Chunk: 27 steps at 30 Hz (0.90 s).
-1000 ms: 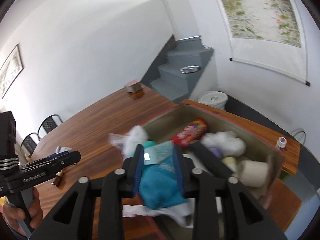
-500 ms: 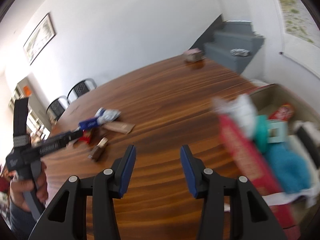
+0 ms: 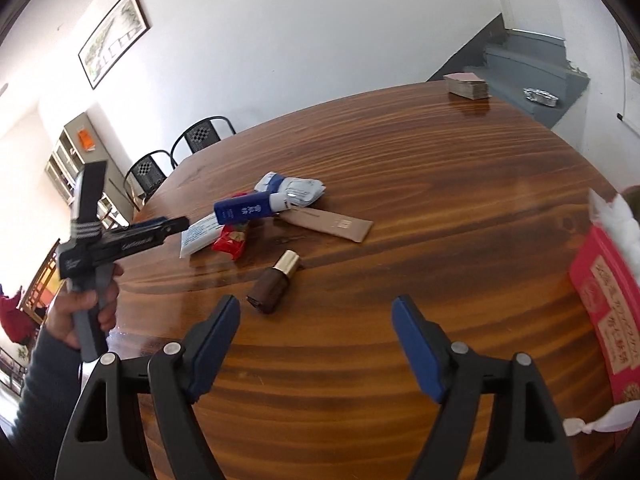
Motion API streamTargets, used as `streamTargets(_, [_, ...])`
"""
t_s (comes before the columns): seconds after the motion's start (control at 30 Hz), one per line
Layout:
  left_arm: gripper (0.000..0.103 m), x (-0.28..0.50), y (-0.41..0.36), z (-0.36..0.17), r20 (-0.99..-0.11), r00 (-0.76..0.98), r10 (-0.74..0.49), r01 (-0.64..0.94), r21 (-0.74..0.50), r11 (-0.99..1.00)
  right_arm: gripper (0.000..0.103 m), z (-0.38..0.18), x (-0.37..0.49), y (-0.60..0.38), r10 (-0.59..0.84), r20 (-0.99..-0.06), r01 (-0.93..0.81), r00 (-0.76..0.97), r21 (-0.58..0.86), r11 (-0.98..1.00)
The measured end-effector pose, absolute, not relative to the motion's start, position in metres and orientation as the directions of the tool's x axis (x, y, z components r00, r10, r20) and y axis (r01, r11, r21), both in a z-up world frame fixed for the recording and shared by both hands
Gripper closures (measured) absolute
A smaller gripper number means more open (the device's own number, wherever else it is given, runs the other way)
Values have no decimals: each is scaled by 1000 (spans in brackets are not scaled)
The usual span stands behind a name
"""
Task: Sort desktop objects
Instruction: 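Grasp the white blue-printed pad packet with the left gripper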
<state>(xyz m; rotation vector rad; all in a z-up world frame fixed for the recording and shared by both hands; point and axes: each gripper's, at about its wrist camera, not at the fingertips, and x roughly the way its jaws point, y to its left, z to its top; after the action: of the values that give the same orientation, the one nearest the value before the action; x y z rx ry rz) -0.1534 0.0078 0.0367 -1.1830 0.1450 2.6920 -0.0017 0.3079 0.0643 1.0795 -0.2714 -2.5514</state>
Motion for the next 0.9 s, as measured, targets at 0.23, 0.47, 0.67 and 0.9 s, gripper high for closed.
streamTargets(0.23, [48,-179,2,24,-761,-609,224,-251,-83,-964,21,52,-11,305,-397,-683,242,-613,316,-917])
streamTargets(0.47, [48,-181,10,14,-765,-573,294,-298,-139,-944,21,47,-15,308,-391,-693,228,-605,320,-920])
streamTargets(0.67, [38,-161,29,7,-790,-563,243,-388,-7,-922,21,44,-16,305,-392,-704,230,-592,318,-920])
streamTargets(0.9, [37,-147,37,7,-778,-596,197,-376,54,-925,21,46,-17,295,-382,-708,244,-595,293,-924])
